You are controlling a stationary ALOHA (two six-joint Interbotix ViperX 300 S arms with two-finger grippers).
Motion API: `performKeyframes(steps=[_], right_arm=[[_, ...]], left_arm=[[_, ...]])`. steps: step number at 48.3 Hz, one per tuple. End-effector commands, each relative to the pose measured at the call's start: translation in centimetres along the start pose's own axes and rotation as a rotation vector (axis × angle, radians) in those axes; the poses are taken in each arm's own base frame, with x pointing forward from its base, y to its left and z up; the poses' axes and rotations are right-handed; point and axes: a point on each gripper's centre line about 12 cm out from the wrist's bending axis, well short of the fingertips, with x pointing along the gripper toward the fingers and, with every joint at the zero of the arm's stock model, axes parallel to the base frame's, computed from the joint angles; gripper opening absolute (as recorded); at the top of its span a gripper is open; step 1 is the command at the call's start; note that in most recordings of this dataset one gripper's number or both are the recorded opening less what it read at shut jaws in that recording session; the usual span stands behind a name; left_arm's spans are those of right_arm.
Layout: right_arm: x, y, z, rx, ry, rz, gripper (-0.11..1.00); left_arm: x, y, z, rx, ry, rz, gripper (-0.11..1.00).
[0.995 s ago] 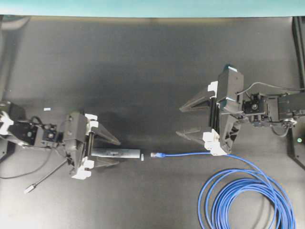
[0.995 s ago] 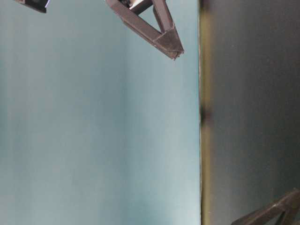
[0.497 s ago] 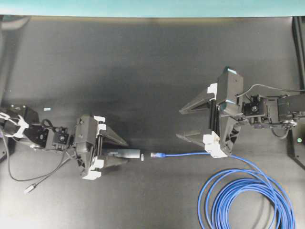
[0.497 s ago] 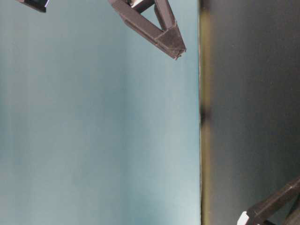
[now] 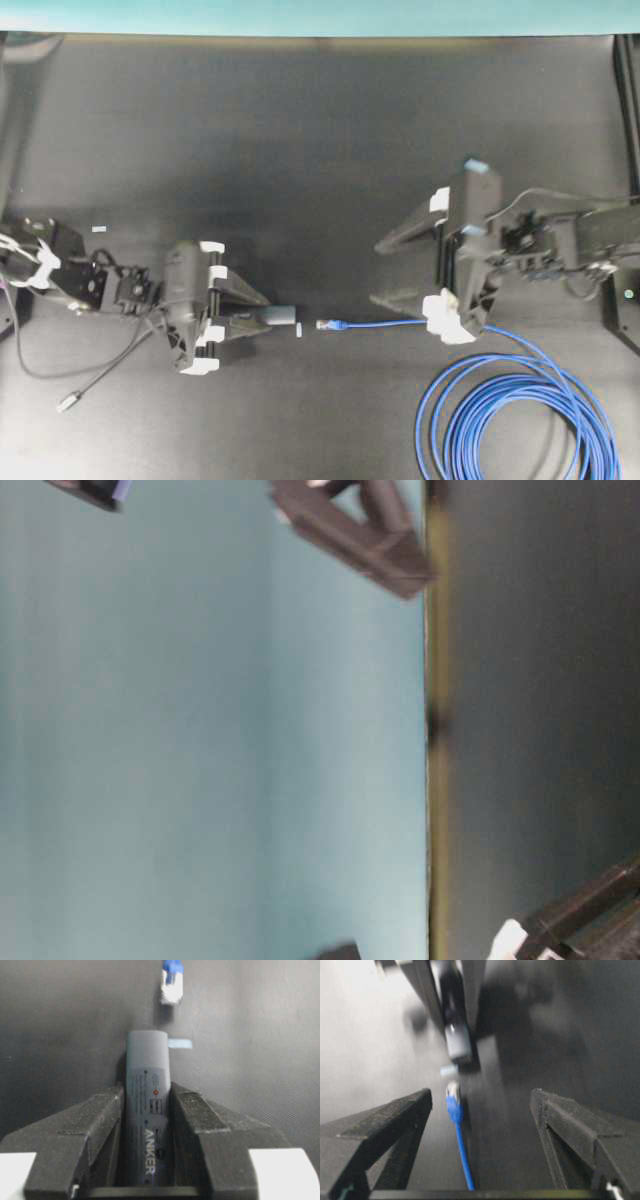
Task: Insert the LAN cable into the hub.
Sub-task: 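Lower the right gripper over the blue LAN cable plug and grasp it, then lift both held items and align the plug with the hub's port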
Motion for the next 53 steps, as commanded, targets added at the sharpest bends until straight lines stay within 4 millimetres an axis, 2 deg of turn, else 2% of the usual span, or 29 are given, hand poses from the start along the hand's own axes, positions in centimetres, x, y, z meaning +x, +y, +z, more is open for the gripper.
performKeyframes(steps=[1, 12, 23, 31, 40, 48, 53], right_arm=[[0.9, 0.9, -0.9, -0.02, 0.018, 0.023, 0.77], [3.4, 1.4, -3.2, -0.038, 0.022, 0.041, 0.74], [6.1, 2.1, -5.5, -0.059, 0.06, 0.056, 0.74], [7.7, 2.1, -5.8, -0.061, 0.075, 0.052, 0.74], [9.1, 2.0, -6.6, -0.06, 0.105, 0.043, 0.73], [9.7, 1.8, -7.1, -0.05, 0.122, 0.035, 0.72], [9.8, 1.6, -7.3, -0.045, 0.133, 0.028, 0.67]], left_arm=[[0.2, -0.4, 1.7, 0.008, -0.011, -0.007, 0.28], [1.1, -0.5, 3.8, 0.008, 0.002, -0.002, 0.28], [0.6, -0.6, 5.1, -0.001, 0.067, 0.01, 0.28], [0.0, -0.7, 5.4, 0.01, 0.135, 0.02, 0.28], [-0.3, -0.7, 5.7, 0.01, 0.129, 0.02, 0.28], [-0.2, -0.8, 5.9, 0.01, 0.125, 0.017, 0.28], [-0.2, -0.8, 5.8, 0.008, 0.131, 0.017, 0.28]])
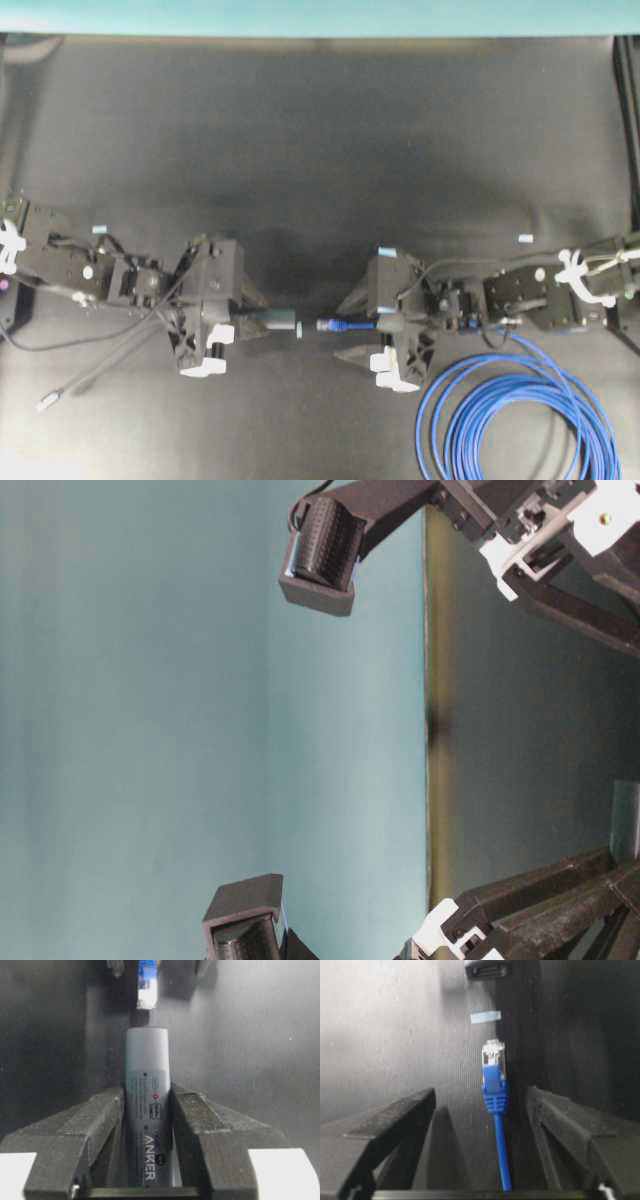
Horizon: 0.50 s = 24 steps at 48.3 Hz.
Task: Insert the LAN cable into the hub.
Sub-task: 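Lift both held items and align the plug with the hub's port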
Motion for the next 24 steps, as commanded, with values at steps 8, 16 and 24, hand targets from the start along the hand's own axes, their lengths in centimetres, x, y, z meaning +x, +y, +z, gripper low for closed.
performKeyframes(steps=[8, 16, 24], right_arm=[[0.3, -0.2, -0.3, 0.012, 0.016, -0.007, 0.34], [0.1, -0.1, 0.0, 0.035, 0.01, -0.005, 0.13], [-0.7, 0.3, 1.7, 0.04, -0.026, 0.005, 0.13]], left_arm=[[-0.1, -0.2, 1.1, 0.003, -0.03, -0.007, 0.28], [-0.1, -0.2, 1.0, 0.003, -0.029, -0.007, 0.28], [0.0, -0.5, 2.0, 0.006, -0.034, -0.01, 0.28]])
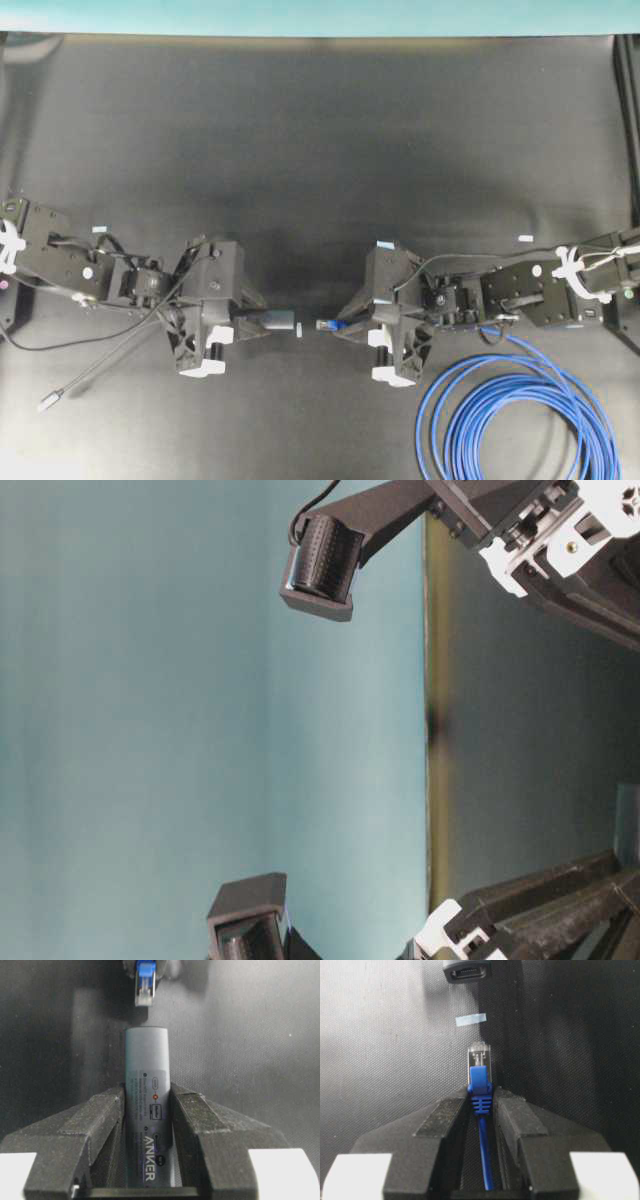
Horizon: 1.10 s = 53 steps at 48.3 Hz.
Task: Insert the LAN cable into the hub.
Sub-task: 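Lift both held items and align the plug with the hub's port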
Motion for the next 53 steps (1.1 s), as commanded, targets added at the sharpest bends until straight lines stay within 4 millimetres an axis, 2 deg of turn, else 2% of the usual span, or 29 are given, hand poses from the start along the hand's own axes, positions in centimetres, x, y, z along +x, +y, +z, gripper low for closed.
performKeyframes(steps=[1, 10, 18, 26, 53], right_arm=[[-0.5, 0.6, 1.2, 0.005, -0.024, 0.013, 0.13], [-1.4, 0.7, 3.0, 0.003, -0.037, 0.011, 0.13], [-1.1, 0.9, 3.9, 0.002, -0.049, 0.014, 0.13], [-1.0, 1.1, 4.5, 0.004, -0.062, 0.02, 0.13], [-0.9, 1.3, 3.8, -0.008, -0.003, 0.014, 0.13]], left_arm=[[-0.1, -0.5, 2.0, 0.014, -0.047, -0.012, 0.28], [0.2, -0.6, 2.7, 0.032, -0.041, -0.011, 0.28], [0.3, -0.6, 3.1, 0.042, -0.047, -0.009, 0.28], [0.3, -0.5, 2.6, 0.042, -0.009, -0.005, 0.28], [0.3, -0.3, 2.6, 0.043, -0.002, 0.0, 0.28]])
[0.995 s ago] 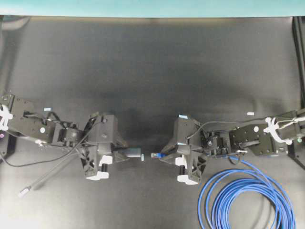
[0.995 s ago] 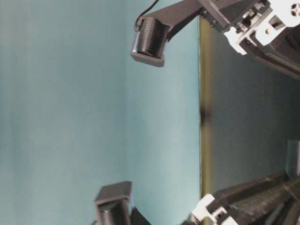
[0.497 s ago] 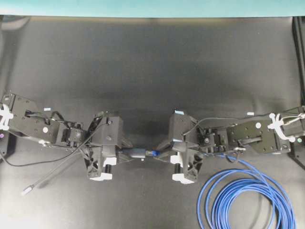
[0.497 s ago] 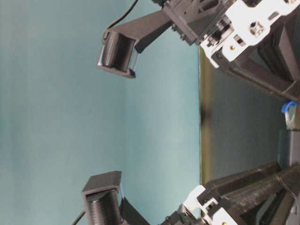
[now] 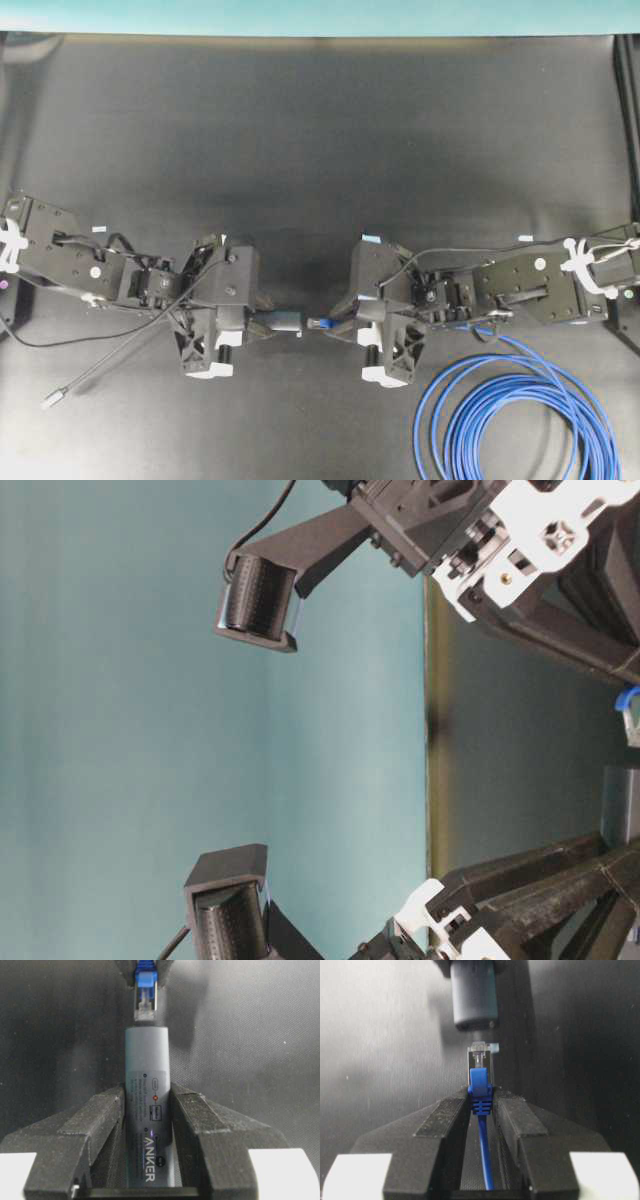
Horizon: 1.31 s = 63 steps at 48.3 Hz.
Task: Insert the LAN cable into the hub.
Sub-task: 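Lift both held items and align the plug with the hub's port, then push the right gripper's plug leftward into the hub's LAN port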
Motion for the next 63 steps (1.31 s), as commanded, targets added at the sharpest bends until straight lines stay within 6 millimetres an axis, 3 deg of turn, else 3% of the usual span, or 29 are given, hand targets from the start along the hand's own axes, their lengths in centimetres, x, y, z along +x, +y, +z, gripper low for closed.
performKeyframes(steps=[1, 63], right_arm=[[-0.1, 0.4, 1.0, -0.007, -0.029, 0.012, 0.13], [0.8, 0.4, 2.7, -0.044, -0.036, 0.008, 0.13]], left_arm=[[-0.1, 0.0, 1.1, 0.003, -0.034, -0.001, 0.28], [1.9, 0.4, 3.0, 0.044, -0.037, 0.011, 0.28]])
